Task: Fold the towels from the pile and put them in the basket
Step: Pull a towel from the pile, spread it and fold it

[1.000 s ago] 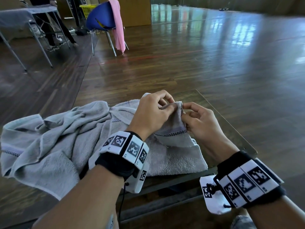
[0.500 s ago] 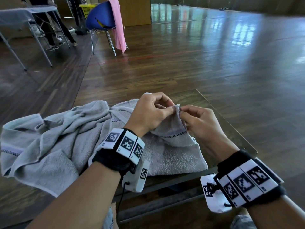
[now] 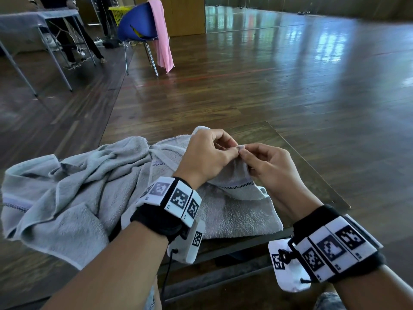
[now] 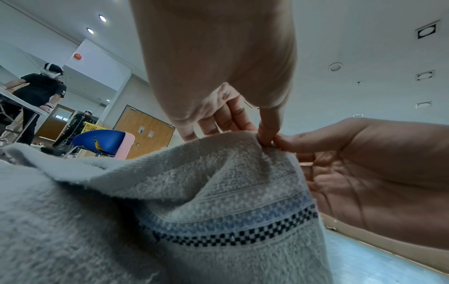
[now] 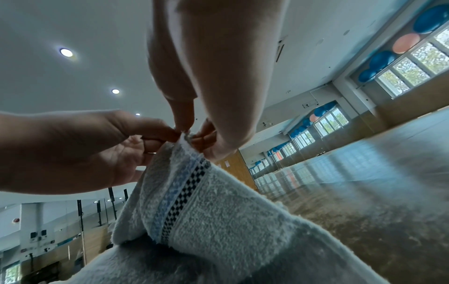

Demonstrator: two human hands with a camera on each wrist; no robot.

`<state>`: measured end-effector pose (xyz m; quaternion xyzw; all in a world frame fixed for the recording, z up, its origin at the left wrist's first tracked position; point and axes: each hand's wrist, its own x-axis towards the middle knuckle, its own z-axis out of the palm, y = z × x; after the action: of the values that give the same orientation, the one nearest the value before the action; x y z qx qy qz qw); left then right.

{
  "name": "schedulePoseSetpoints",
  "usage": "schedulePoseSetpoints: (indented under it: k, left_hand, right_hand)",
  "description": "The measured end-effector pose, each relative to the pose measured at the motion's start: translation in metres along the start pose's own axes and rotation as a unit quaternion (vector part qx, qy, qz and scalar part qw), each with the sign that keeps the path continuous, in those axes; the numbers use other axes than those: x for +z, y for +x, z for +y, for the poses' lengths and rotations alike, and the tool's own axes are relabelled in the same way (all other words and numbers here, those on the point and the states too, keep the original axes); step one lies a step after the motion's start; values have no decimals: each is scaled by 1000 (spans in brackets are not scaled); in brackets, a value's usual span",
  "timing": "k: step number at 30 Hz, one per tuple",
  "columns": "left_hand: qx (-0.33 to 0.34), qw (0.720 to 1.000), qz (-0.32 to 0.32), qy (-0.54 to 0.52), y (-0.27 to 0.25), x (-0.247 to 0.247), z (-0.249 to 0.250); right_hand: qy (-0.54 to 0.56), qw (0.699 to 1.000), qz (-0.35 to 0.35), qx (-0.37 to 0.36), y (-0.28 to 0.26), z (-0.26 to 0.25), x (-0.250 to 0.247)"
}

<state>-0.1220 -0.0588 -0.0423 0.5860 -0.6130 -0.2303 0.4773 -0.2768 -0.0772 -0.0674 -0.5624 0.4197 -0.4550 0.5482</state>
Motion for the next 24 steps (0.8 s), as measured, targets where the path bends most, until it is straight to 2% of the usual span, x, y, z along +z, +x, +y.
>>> schedulePoseSetpoints:
  k: [9, 16, 18, 22, 24]
  left_hand:
    - [-11, 1000, -4, -1, 0, -1, 2]
    - [-5, 1000, -11, 22, -1, -1, 0]
    - [-14, 999, -40, 30, -2, -2, 0]
    - [-27, 986, -164, 30, -6, -10, -4]
    - [-12, 980, -186, 71, -8, -15, -5]
  right_hand:
    - [64, 997, -1, 37, -2, -6, 1]
    - [55, 998, -5, 37, -3, -4, 0]
    - [7, 1000, -7, 25, -1, -2, -2]
    - [-116, 992, -20, -47, 4, -4, -7]
    - [-131, 988, -19, -75, 5, -7, -11]
